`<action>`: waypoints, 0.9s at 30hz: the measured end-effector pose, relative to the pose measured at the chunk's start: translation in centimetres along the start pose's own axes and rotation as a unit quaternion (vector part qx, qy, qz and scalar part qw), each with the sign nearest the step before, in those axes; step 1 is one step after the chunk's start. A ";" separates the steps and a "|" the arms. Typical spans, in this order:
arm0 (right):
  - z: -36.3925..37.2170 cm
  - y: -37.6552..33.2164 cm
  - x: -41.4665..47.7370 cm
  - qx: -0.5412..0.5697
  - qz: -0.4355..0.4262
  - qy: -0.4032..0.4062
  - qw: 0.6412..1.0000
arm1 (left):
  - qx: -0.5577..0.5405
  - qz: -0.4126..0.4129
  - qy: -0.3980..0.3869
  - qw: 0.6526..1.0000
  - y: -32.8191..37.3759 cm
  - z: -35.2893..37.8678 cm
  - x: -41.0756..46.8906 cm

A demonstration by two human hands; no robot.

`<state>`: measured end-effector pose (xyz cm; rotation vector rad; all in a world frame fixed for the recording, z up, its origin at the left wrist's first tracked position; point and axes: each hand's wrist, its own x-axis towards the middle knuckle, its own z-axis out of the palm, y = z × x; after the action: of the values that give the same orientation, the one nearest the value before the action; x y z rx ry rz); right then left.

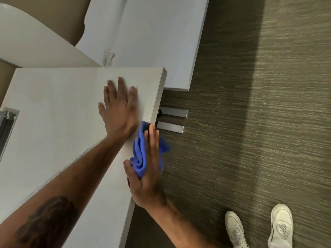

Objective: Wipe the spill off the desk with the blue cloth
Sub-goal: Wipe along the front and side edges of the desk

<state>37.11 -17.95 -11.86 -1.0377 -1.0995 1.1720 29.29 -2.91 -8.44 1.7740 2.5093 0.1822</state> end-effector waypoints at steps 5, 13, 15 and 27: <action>-1.2 0.0 13.1 0.056 0.068 0.072 0.993 | -0.013 -0.009 -0.006 1.000 0.3 -0.3 -0.3; -4.1 0.5 18.5 -0.075 0.012 -0.029 0.997 | -0.027 -0.015 -0.018 0.999 0.9 -0.9 -0.7; -5.5 0.6 16.4 -0.161 -0.029 -0.077 0.984 | -0.030 -0.022 -0.021 0.999 0.9 -1.0 -0.7; -10.8 -1.9 19.7 -0.418 -0.246 -0.318 0.815 | -0.225 -0.075 0.015 0.971 0.3 -1.6 -1.1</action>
<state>49.17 0.96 -9.84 -0.8879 -2.3966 0.5724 29.74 -3.94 -6.80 1.4080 2.3580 0.7090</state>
